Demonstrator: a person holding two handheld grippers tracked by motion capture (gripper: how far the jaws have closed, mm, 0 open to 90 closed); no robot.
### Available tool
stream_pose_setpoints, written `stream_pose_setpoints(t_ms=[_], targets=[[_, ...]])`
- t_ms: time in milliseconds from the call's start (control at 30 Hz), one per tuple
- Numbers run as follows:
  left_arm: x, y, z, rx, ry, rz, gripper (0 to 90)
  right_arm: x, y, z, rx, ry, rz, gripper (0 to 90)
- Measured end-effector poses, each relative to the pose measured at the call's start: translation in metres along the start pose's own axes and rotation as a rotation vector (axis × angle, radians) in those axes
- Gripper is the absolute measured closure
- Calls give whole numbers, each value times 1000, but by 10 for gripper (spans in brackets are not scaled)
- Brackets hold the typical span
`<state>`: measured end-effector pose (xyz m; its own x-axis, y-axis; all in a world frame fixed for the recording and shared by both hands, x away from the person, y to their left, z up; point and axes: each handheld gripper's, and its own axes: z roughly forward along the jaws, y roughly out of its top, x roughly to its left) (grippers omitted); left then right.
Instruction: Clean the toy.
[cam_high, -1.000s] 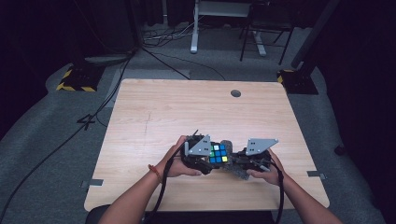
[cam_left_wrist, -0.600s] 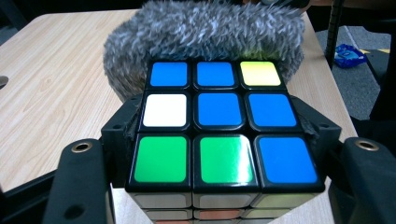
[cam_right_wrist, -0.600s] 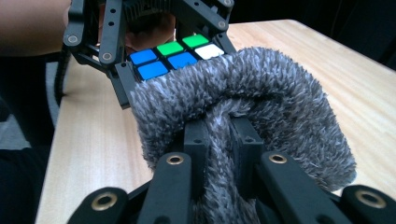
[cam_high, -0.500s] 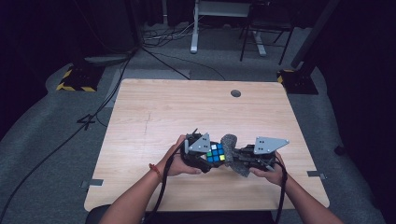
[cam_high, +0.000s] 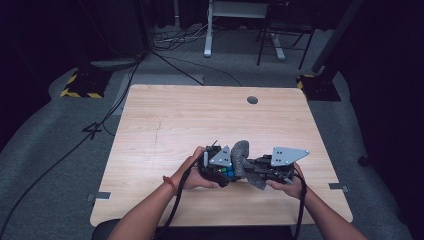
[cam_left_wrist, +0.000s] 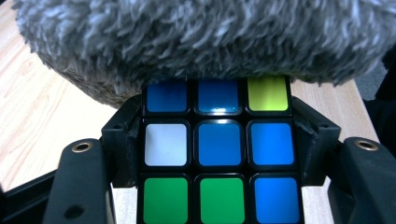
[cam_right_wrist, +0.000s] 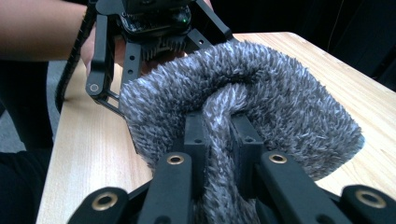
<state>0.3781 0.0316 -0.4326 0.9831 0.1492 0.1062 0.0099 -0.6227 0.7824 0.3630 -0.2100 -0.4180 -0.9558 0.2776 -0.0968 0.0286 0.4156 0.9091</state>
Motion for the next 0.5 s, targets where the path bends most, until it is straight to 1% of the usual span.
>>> stream_pose_setpoints(t_ms=[67,133,167,200,233,267,367,433,467,500], targets=[[-1,1,-2,5,13,12,336,0,0,0,13,-8,-3,801],[-2,1,-5,-2,18,11,337,-1,-2,1,40,-16,11,801],[-2,1,-6,-6,16,11,337,-2,-4,1,47,-17,19,801],[-2,2,-7,-4,24,16,337,-3,-6,1,62,-13,26,801],[-2,2,-8,-7,25,15,337,-4,-8,2,86,-7,31,800],[-1,2,-10,-11,24,13,337,-4,-11,3,96,-4,36,801],[0,1,-13,-13,35,19,338,-3,-15,4,104,33,42,800],[2,1,-16,-16,39,10,338,-2,-15,4,114,49,39,800],[2,1,-17,-17,47,12,337,-2,-16,5,129,64,41,800],[2,1,-20,-24,48,6,338,-2,-16,5,138,69,37,800]])
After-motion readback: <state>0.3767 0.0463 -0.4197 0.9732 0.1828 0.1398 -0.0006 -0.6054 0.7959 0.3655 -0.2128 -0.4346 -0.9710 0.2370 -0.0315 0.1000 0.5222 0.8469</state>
